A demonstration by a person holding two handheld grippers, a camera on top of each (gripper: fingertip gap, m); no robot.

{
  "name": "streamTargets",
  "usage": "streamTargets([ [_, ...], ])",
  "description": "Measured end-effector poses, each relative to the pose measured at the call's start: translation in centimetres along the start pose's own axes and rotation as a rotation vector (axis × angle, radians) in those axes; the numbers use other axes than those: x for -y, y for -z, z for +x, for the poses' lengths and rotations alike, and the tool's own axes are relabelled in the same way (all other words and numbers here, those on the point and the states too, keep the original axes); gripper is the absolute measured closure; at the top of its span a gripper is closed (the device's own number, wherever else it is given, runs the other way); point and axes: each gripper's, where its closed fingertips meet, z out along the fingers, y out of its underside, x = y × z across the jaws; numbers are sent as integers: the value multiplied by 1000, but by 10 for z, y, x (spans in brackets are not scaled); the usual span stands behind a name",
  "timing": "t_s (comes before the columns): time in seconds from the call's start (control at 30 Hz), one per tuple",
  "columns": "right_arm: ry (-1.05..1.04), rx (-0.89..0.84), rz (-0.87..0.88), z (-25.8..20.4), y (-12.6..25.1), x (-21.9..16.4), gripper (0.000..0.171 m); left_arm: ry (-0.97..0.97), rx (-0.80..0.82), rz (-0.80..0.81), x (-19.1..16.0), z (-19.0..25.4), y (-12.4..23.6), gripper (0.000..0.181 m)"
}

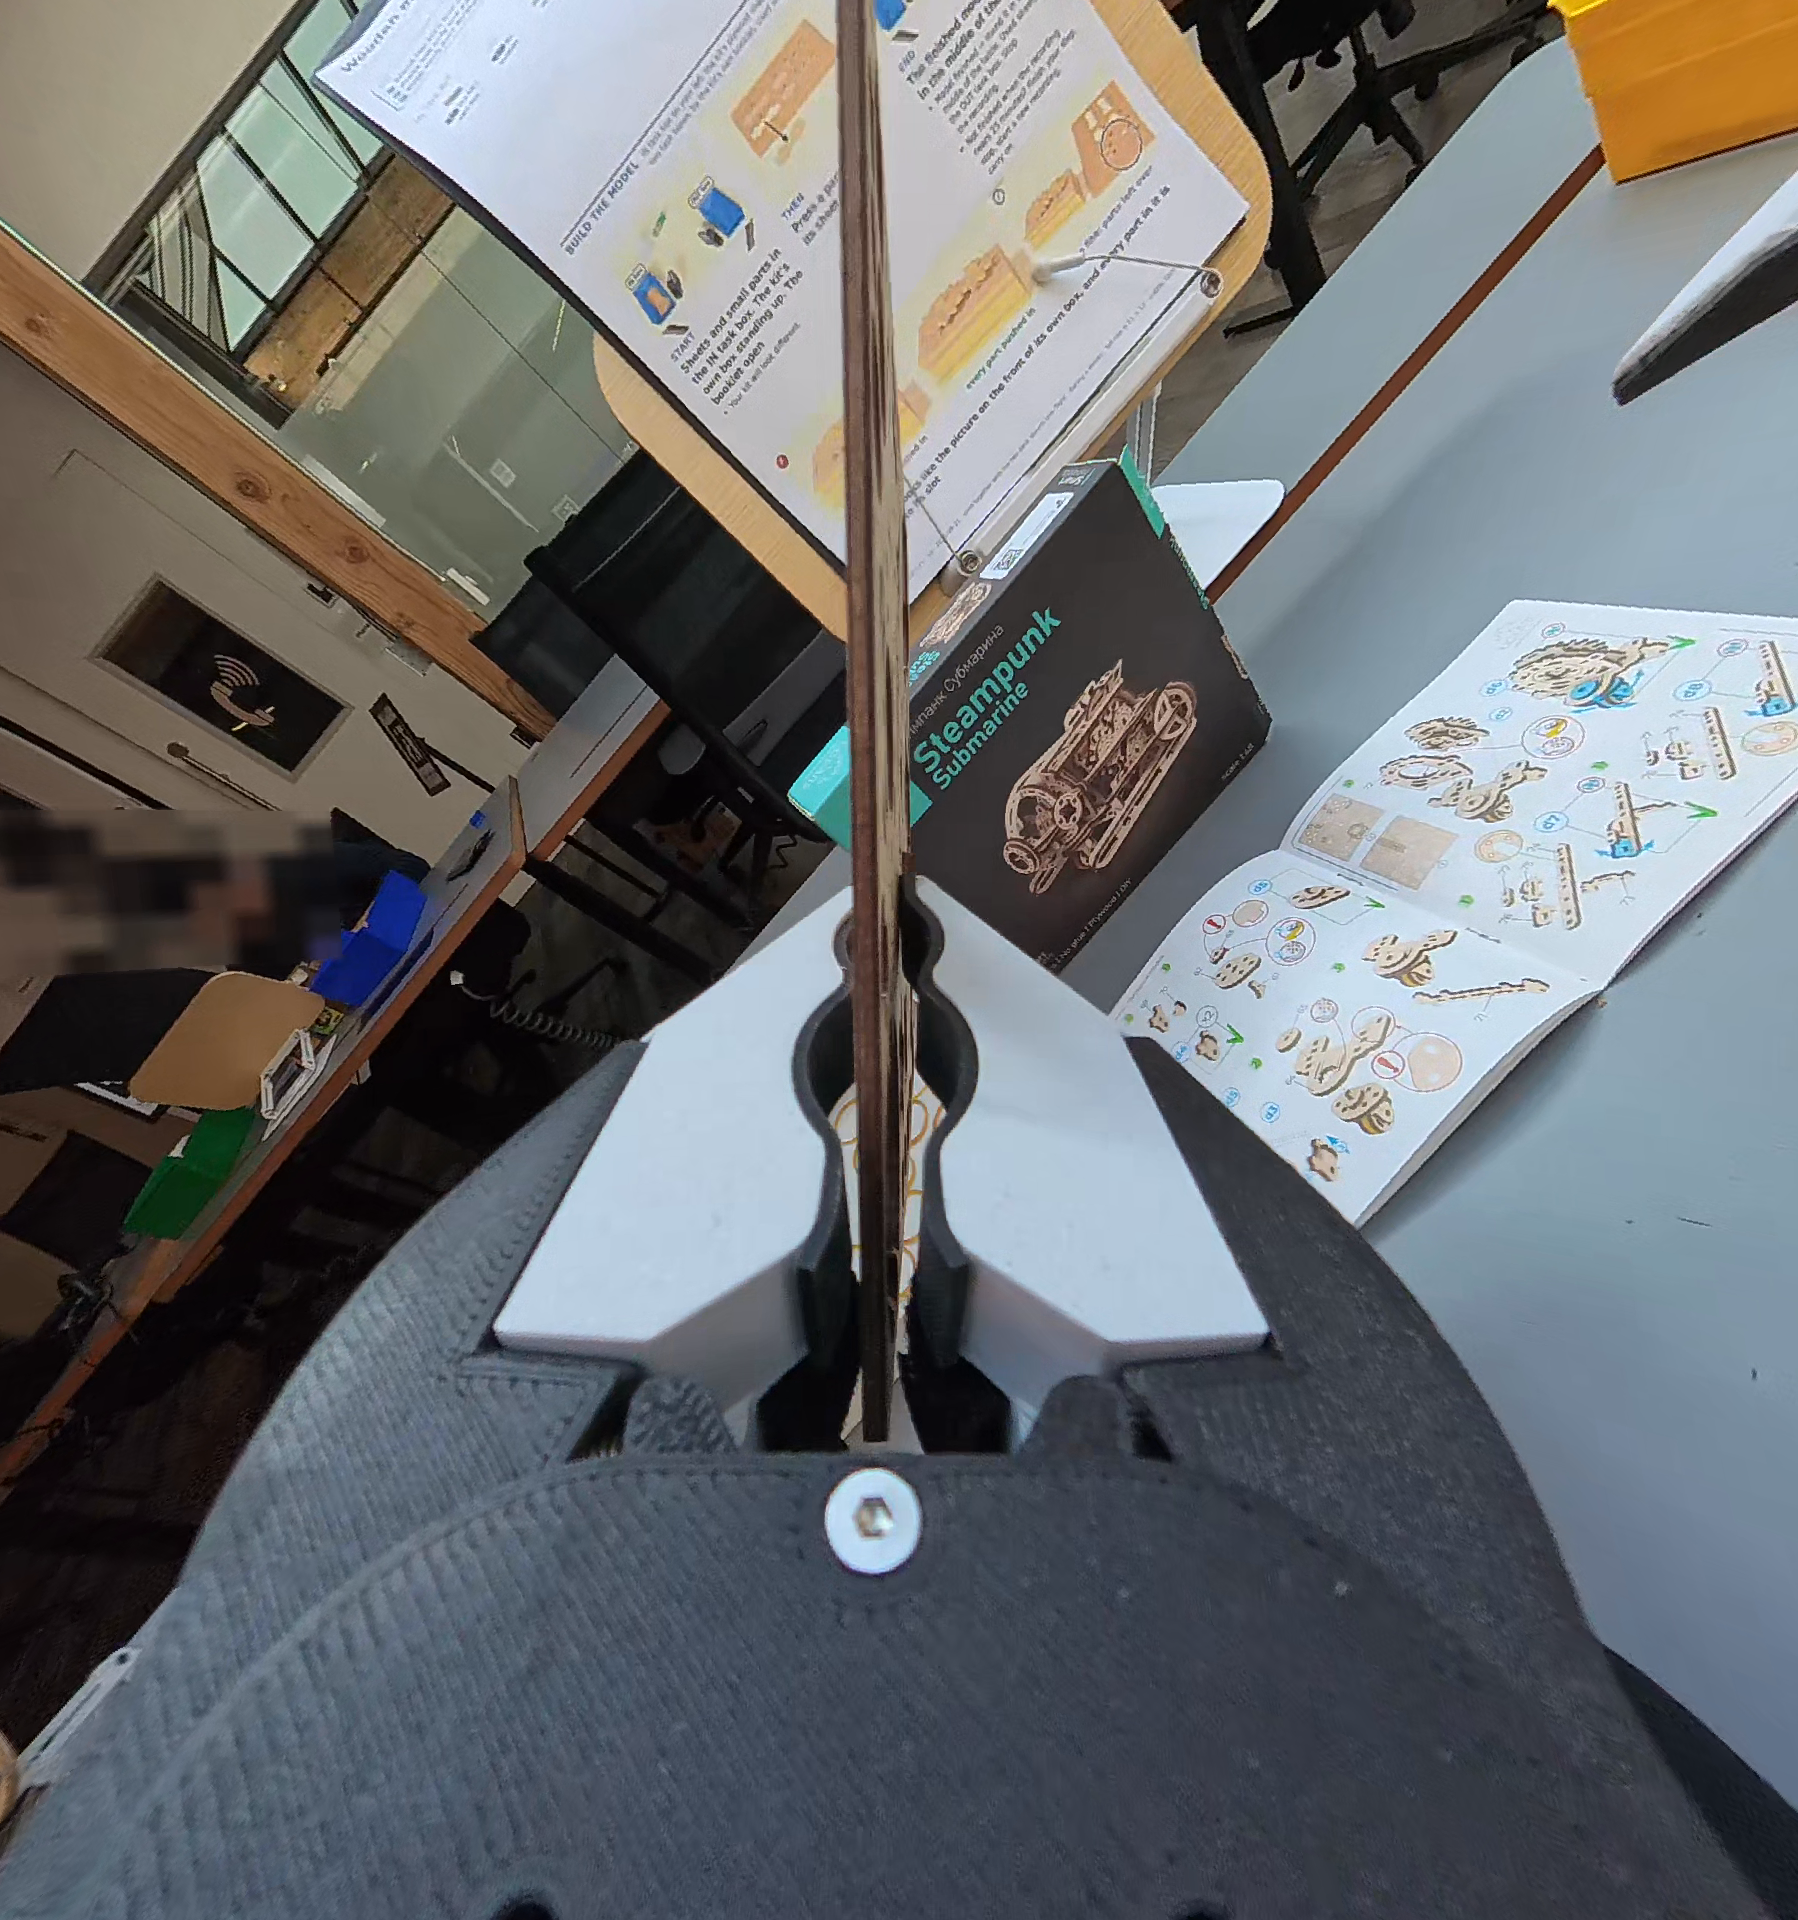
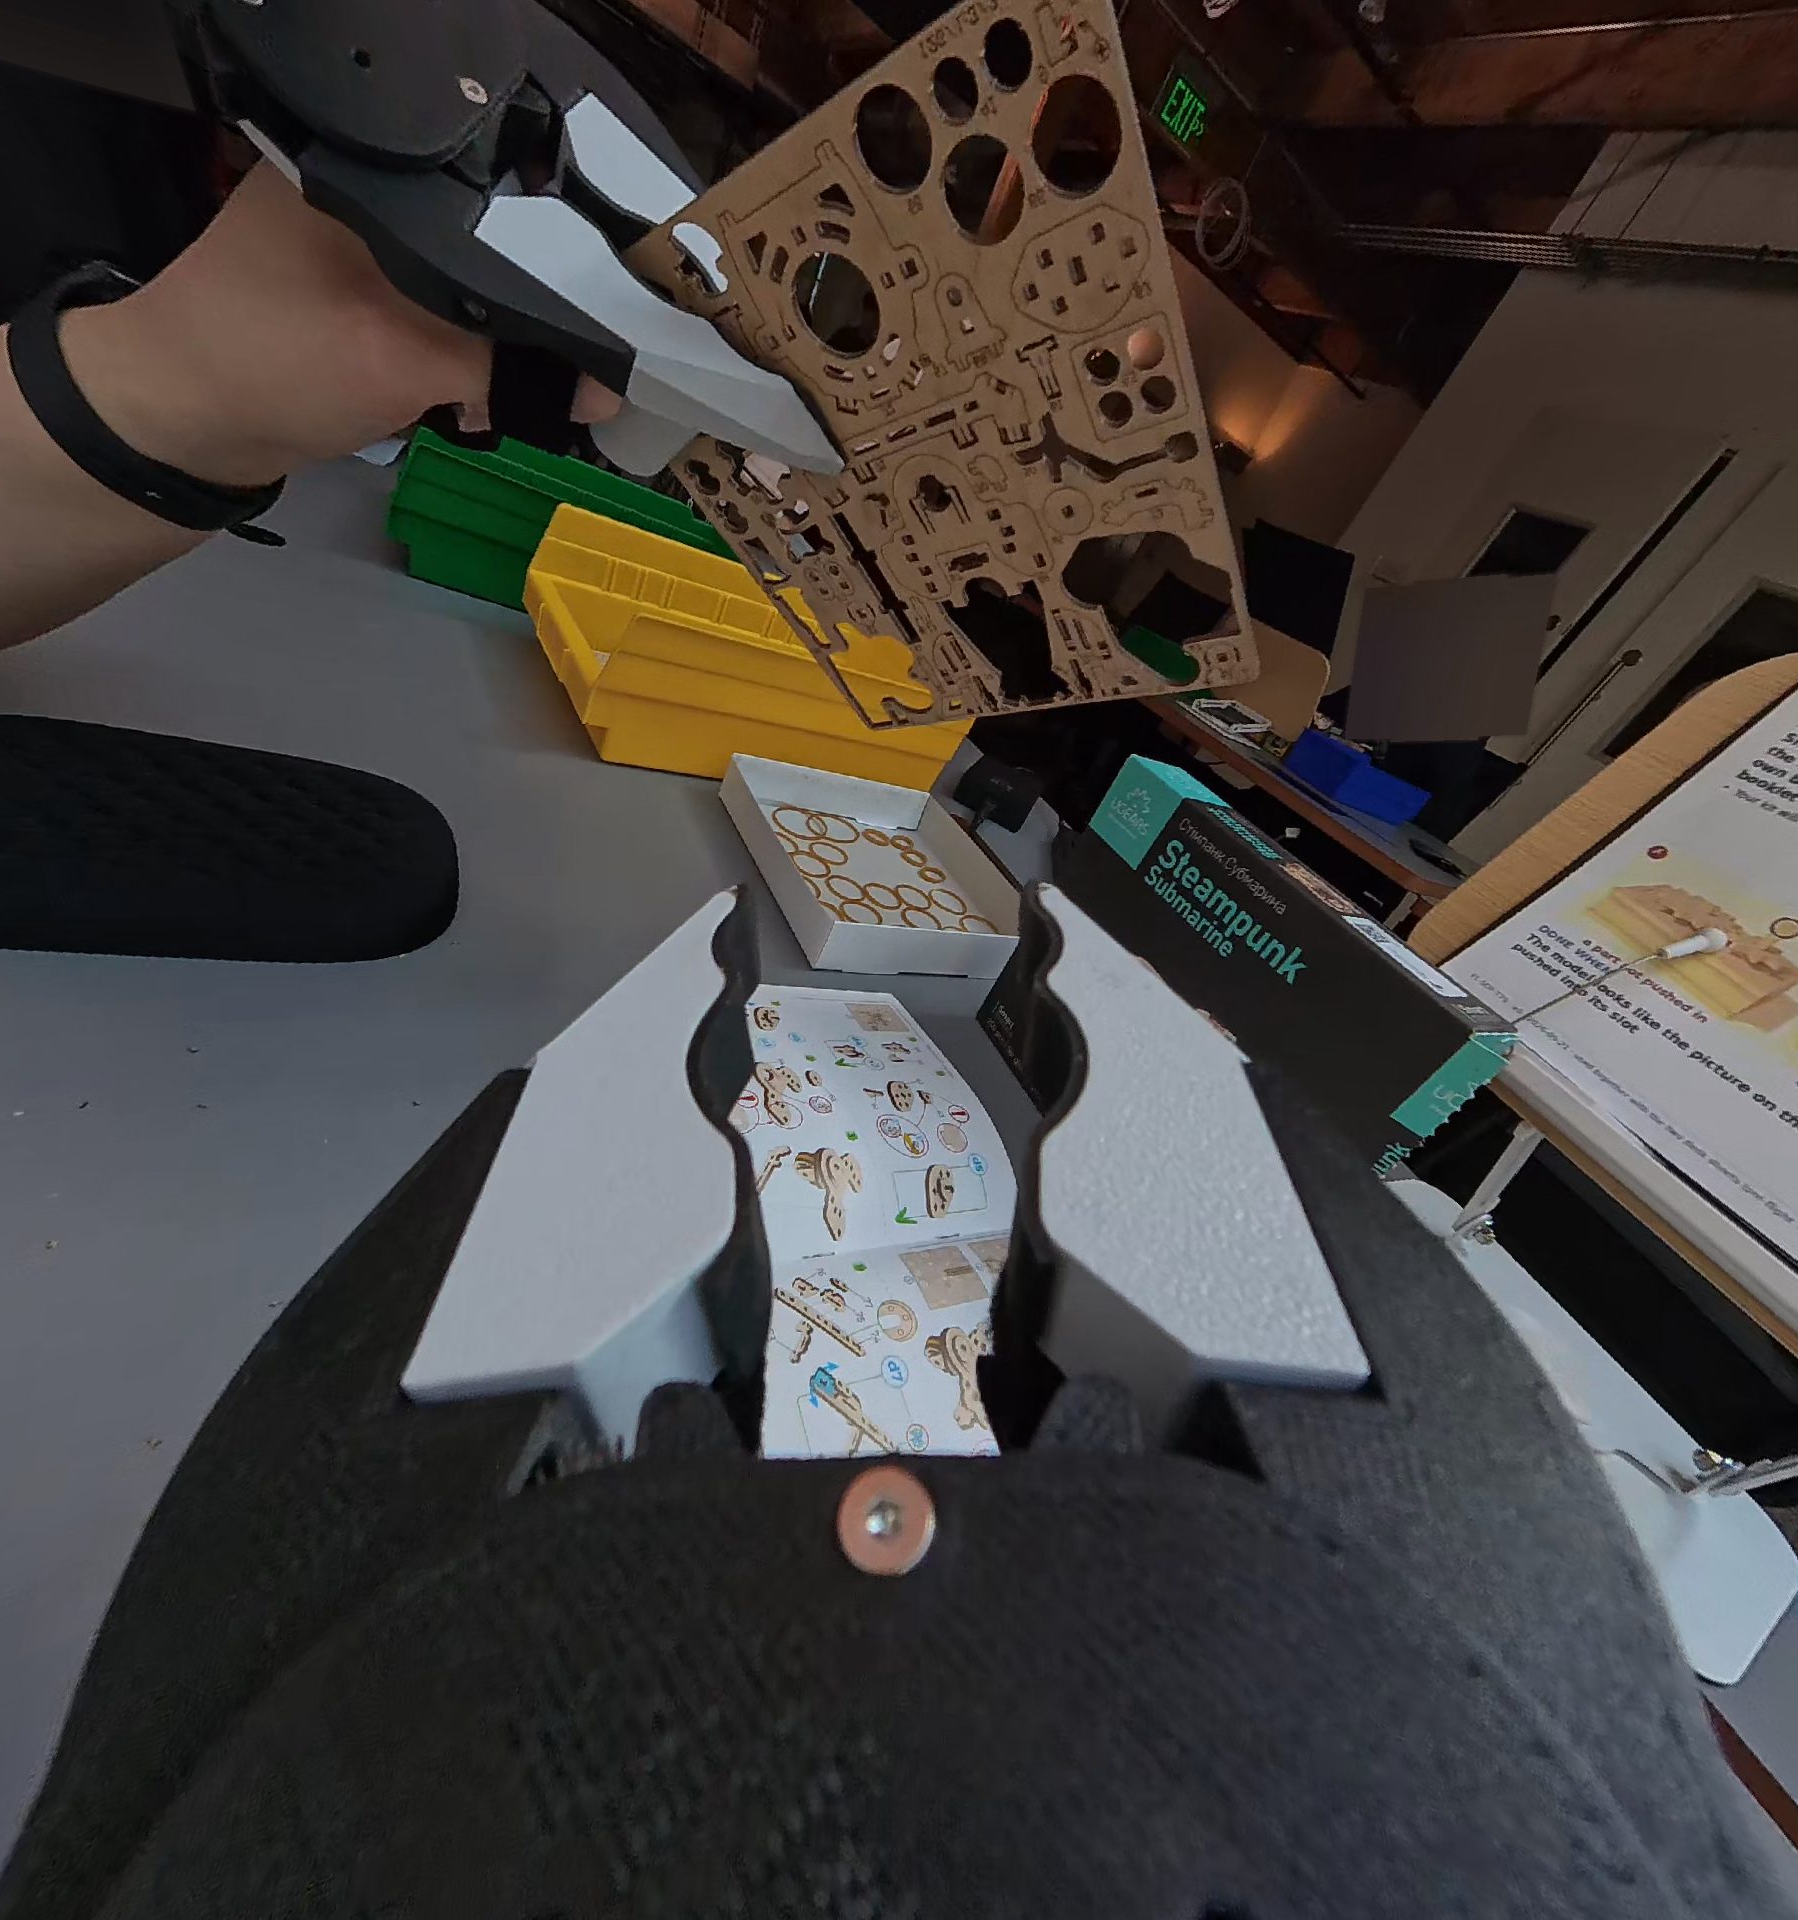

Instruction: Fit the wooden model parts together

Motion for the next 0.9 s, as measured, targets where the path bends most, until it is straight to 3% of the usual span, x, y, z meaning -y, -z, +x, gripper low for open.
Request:
streamTargets([
  [0.03, -5, 4, -2, -1, -1, 0, 121, 23, -26, 11, 1, 3, 0, 181],
  [0.1, -49, 18, -4, -3, -3, -1, 121, 164, -167, 83, 9, 16, 2, 181],
  [0.17, -192, 82, 28, -13, -10, 3, 116, 448, -424, 226, 27, 33, 14, 181],
  [0.27, -460, 289, 53, -46, -23, 10, 95, 863, -748, 459, 48, 35, 37, 181],
  [0.33, -580, 354, 51, -60, -30, 13, 97, 999, -797, 523, 42, 34, 38, 181],
  [0.53, -809, 396, 164, -63, -41, 20, 123, 1217, -886, 547, 16, 46, 25, 181],
  [0.77, -935, 437, 340, -62, -46, 27, 146, 1324, -1005, 561, 11, 65, 22, 181],
  [0.9, -900, 377, 385, -58, -47, 28, 145, 1307, -1000, 596, 13, 66, 26, 181],
])
